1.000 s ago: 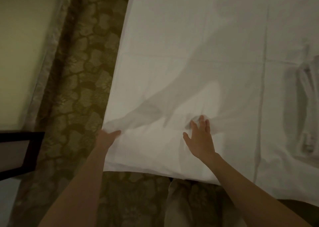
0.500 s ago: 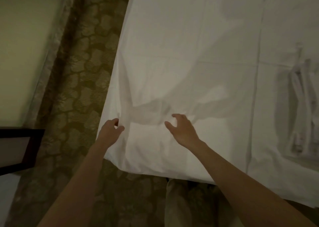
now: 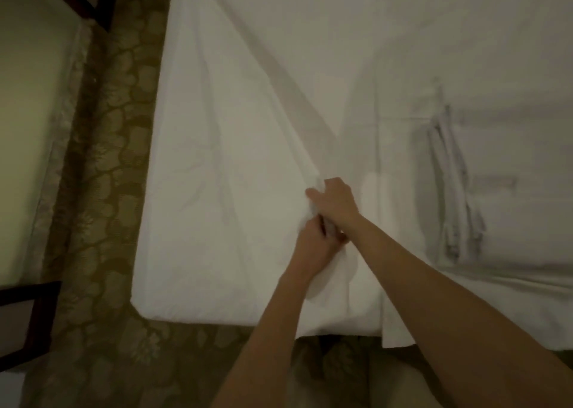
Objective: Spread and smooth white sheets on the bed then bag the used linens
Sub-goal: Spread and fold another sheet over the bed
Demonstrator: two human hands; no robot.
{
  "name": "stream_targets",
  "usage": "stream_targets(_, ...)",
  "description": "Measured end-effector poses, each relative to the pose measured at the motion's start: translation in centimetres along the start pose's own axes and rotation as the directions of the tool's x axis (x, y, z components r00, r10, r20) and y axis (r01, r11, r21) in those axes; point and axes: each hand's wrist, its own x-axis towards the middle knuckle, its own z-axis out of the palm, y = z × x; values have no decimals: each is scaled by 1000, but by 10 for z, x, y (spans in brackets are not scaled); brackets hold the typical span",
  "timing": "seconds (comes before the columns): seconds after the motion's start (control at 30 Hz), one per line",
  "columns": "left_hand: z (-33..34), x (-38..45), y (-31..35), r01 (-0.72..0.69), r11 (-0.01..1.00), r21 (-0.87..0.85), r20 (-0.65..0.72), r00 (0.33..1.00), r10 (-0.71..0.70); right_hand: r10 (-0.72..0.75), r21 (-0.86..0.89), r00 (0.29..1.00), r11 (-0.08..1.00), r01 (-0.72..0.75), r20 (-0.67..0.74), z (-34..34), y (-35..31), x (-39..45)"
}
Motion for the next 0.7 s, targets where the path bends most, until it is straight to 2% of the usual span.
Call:
stream_targets(0.17, 106, 18, 60, -53, 997, 53, 218, 975, 40, 15, 62, 980, 998, -3, -196, -118, 49, 17)
stream_targets(0.27, 172, 21, 94, -58, 993, 99, 291, 956, 27, 22, 62, 961, 998, -6, -275, -182, 82, 25)
stream_targets(0.4, 248, 27, 125, -119, 980, 159, 356, 933, 56, 86, 95, 930, 994, -55, -358, -253, 135, 30)
stream_targets(0.5, 292, 32, 134, -191, 953, 234, 451, 890, 68, 143, 144, 915, 985, -95, -378, -286, 176, 34)
stream_targets(0.63, 312, 46, 133, -114, 922, 370, 510, 855, -99, 209, 264, 928, 956, -128, -308, -311, 225, 37)
stream_targets(0.7, 304, 57, 131, -54, 908, 414, 523, 831, -190, 236, 287, 879, 950, -120, -414, -324, 246, 37)
